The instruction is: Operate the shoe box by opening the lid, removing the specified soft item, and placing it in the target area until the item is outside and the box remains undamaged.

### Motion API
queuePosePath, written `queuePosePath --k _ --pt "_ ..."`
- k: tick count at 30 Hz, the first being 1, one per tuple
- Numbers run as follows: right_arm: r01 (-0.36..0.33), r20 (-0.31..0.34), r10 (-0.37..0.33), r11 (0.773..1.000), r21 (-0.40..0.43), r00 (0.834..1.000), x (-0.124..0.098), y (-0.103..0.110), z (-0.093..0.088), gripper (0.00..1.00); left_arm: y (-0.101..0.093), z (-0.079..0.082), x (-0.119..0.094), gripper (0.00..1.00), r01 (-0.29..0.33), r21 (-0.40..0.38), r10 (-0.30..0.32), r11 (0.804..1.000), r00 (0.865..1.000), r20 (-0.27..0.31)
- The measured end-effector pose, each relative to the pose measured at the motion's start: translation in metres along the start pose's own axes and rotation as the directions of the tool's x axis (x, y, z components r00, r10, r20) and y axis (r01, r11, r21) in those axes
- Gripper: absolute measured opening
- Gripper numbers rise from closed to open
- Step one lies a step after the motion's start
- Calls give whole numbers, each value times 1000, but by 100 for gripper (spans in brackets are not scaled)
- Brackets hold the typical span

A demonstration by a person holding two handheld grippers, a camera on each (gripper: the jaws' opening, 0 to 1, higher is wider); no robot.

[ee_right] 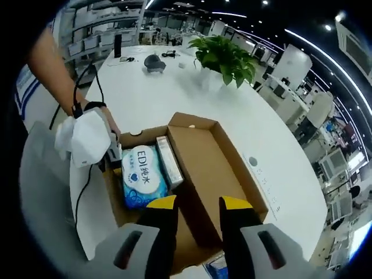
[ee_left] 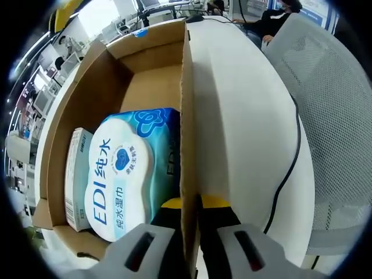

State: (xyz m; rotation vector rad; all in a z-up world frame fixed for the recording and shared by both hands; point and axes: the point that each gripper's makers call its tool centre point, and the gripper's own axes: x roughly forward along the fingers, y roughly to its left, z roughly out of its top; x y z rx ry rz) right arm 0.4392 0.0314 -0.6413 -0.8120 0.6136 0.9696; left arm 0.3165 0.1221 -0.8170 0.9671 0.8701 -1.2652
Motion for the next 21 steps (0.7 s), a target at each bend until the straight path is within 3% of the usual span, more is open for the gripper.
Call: queuePosePath --k 3,9,21 --pt "-20 18 19 997 74 1000 4 3 1 26 0 0 0 2 1 -3 -1 1000 1000 -1" --pt "-13 1 13 996 85 1000 20 6 -7 25 -1 -1 -1 2 1 -1 -1 1000 1000 -1" --pt "-43 43 38 993 114 998 42 20 -3 22 -3 -3 1 2 1 -1 -1 1000 1000 0"
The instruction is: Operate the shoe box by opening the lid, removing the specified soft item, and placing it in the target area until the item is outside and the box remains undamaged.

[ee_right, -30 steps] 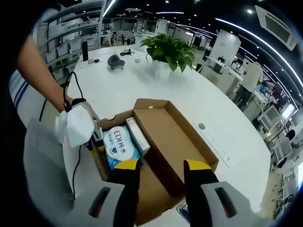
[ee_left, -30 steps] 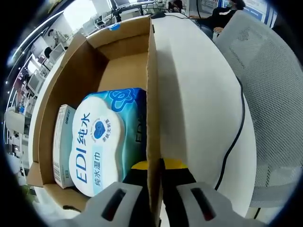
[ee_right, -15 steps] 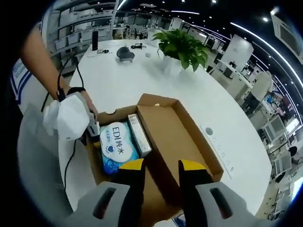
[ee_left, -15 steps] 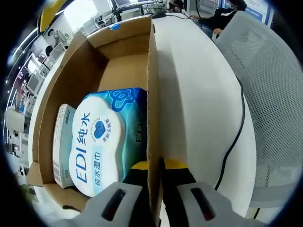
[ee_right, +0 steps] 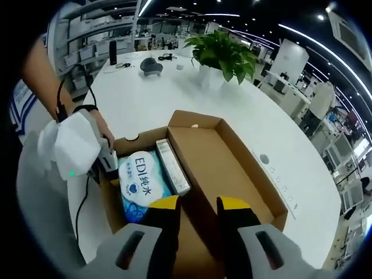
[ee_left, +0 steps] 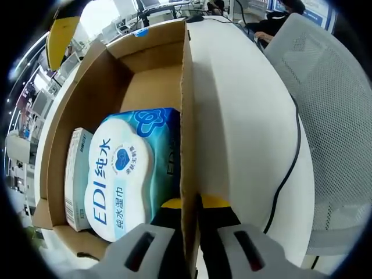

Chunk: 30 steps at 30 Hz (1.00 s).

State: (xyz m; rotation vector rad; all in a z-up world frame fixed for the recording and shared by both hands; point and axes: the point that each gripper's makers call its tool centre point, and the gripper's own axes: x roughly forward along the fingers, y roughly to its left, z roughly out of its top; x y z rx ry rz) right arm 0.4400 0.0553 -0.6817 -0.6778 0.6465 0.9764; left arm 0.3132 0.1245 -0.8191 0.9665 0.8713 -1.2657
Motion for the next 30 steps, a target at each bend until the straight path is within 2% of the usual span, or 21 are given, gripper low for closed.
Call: queuePosePath --k 4,10,14,17,23,27,30 --pt "-28 37 27 999 24 999 15 10 9 22 0 0 1 2 0 1 0 1000 1000 0" --pt "-52 32 50 996 74 998 43 25 15 22 0 0 1 2 0 0 0 1000 1000 0" --pt "-68 -2 68 996 -62 998 53 36 13 23 0 0 1 2 -1 0 1 1000 1000 0" --pt "-62 0 62 997 -52 998 61 36 13 22 0 0 0 2 0 -1 0 1000 1000 0" --pt "-69 -47 64 991 -115 997 72 39 5 21 1 0 0 2 0 -2 0 1000 1000 0" --pt "-52 -60 46 993 -103 997 78 37 7 21 0 -1 0 2 0 -2 0 1000 1000 -1" --pt "-55 -76 45 989 -135 996 84 41 7 22 0 -1 1 2 3 -8 -3 1000 1000 -3"
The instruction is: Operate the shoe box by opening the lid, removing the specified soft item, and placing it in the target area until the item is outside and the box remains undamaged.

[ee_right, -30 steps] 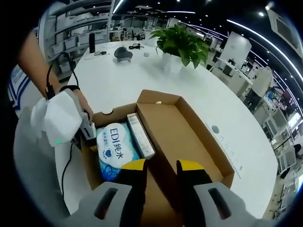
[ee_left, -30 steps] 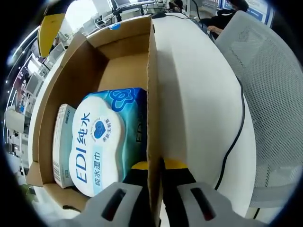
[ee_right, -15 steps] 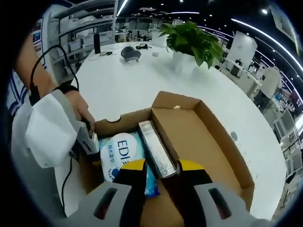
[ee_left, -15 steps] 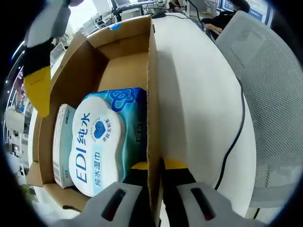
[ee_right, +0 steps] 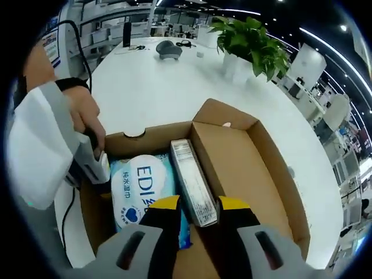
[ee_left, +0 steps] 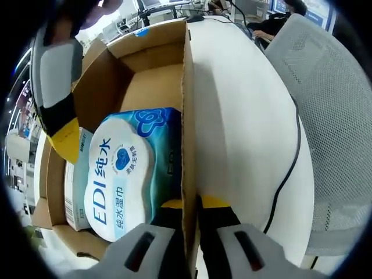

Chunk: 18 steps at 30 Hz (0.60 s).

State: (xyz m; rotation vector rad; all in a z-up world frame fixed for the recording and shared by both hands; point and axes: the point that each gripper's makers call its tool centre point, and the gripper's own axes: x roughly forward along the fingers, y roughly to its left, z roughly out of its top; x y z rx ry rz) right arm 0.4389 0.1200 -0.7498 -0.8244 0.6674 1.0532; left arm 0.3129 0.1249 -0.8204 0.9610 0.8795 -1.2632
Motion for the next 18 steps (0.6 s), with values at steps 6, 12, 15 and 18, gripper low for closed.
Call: queuePosePath --k 6,12,15,18 --pt "9 -42 -10 1000 -16 999 9 1 -7 20 -2 0 1 2 0 8 0 1000 1000 1" --pt "28 -40 -35 988 -154 999 8 -2 -8 17 -1 0 0 2 -2 11 2 1000 1000 2" --pt "46 -26 -49 993 -106 998 9 -3 -8 15 0 0 0 2 0 9 0 1000 1000 2" --pt "45 -17 -46 995 -92 999 9 -4 -8 15 0 0 -1 2 0 10 0 1000 1000 2"
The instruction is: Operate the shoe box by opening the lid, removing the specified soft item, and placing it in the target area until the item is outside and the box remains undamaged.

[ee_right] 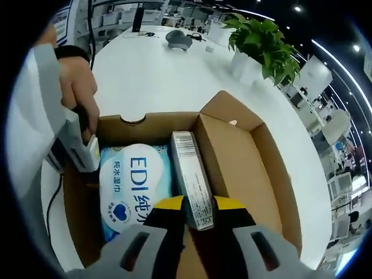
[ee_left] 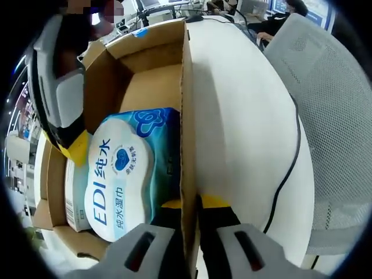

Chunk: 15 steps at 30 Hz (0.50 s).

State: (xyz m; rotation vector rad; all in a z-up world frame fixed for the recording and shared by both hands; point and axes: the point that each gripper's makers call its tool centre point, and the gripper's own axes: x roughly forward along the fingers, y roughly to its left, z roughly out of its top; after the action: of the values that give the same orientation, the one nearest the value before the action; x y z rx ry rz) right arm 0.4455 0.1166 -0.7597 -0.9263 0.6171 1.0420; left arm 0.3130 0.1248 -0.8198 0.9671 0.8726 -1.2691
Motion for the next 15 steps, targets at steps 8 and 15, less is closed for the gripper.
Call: queuePosePath --k 8,15 --pt "3 8 -3 1000 11 1000 1 -1 0 15 1 0 1 2 -1 1 1 1000 1000 0" --pt "15 -1 -15 1000 28 1000 0 -2 -3 15 1 0 1 2 -1 0 1 1000 1000 0"
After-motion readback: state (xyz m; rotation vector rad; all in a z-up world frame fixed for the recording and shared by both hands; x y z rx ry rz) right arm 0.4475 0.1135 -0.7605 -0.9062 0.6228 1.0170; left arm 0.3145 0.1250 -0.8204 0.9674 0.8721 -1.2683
